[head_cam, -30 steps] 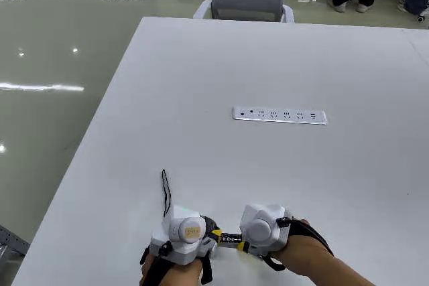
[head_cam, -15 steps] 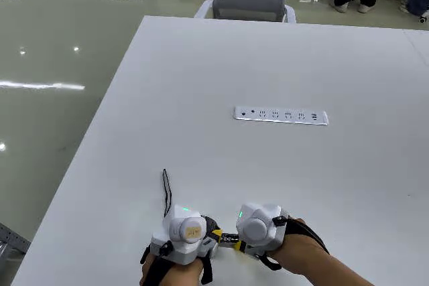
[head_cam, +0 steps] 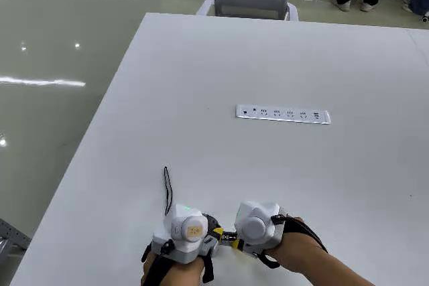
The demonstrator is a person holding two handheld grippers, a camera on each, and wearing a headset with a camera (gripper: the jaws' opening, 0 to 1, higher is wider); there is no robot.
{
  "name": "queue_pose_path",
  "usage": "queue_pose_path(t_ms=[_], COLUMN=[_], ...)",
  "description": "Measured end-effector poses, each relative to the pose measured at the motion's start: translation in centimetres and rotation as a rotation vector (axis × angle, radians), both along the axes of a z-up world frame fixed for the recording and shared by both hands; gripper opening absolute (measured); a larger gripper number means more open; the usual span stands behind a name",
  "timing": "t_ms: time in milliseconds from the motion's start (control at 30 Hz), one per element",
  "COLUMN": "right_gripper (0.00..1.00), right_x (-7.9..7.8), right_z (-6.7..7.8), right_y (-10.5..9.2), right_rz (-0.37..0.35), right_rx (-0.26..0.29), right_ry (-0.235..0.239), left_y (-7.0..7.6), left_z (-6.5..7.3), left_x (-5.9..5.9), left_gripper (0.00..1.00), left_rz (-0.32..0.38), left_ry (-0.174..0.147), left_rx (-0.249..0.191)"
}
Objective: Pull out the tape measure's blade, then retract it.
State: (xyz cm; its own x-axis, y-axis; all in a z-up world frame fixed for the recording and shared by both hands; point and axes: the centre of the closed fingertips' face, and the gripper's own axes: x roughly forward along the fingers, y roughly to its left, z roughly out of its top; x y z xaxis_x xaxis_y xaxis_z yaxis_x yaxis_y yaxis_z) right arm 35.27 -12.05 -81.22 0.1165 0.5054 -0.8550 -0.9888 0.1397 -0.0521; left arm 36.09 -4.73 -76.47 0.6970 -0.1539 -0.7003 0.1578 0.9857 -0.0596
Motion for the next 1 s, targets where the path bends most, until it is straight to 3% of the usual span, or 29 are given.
queue_pose_path(t_ms=[1000], right_gripper=[0.11], right_x=[0.0], right_z=[0.0], right_y=[1.6], right_rz=[0.013], right_rx=[0.021], right_ry=[0.007], left_y=[0.0], left_z=[0.0], left_x=[0.0], left_gripper=[0.52], left_rz=[0.012], left_ry=[0.005], left_rx=[0.001])
